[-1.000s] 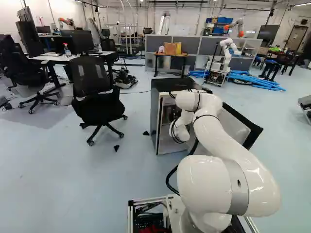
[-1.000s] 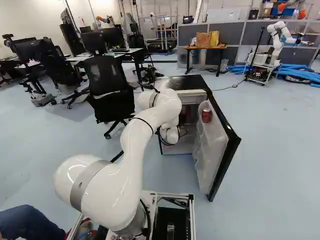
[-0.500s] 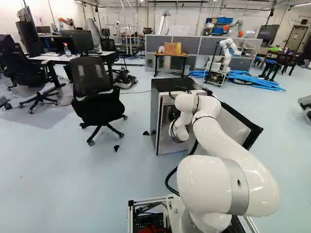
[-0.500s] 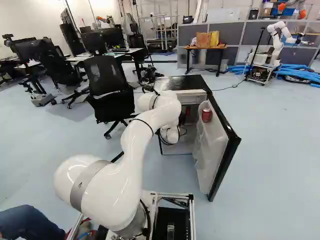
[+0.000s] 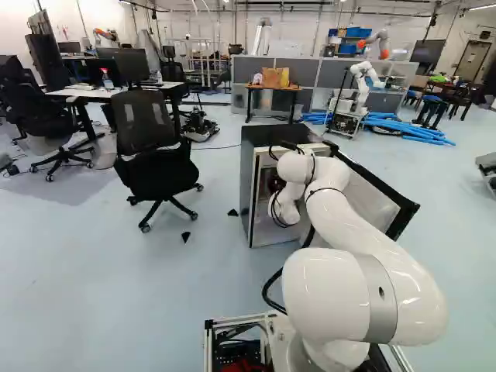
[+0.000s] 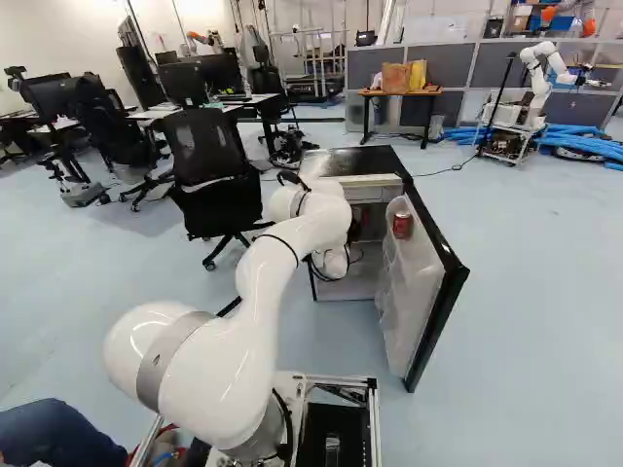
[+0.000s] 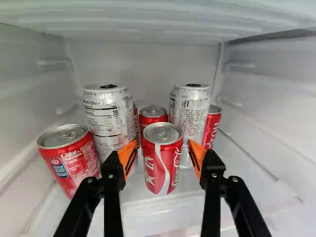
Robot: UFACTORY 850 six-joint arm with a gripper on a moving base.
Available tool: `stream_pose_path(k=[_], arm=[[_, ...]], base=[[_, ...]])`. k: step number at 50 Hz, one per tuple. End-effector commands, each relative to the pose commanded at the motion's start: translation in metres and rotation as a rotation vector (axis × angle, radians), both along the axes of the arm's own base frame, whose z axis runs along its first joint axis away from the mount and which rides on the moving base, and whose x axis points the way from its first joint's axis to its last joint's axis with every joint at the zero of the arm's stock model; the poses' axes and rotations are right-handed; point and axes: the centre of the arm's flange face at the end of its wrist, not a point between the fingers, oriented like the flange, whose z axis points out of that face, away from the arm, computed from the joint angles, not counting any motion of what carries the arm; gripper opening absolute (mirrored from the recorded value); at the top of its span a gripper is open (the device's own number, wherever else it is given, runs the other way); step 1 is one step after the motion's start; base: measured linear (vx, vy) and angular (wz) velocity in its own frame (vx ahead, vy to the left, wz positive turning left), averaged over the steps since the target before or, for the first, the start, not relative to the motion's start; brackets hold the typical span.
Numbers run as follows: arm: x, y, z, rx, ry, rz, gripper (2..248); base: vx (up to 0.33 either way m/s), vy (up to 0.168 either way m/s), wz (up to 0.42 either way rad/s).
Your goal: Grab a drink from the fridge
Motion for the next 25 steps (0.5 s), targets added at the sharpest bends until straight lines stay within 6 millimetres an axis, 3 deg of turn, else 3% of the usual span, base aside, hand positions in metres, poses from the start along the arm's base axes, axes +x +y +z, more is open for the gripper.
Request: stream_pose_path(k=[23, 24, 25], arm=[[0.0008, 0.0000, -0.0009, 0.000, 0.003, 0.000, 155], [0.0008, 0.0000, -0.0009, 0.000, 0.003, 0.000, 119], [0.0008, 0.0000, -0.0009, 0.000, 0.003, 0.000, 119]], base=[[0.000, 0.000, 0.000], [0.000, 0.000, 0.000], [0.000, 0.000, 0.000]])
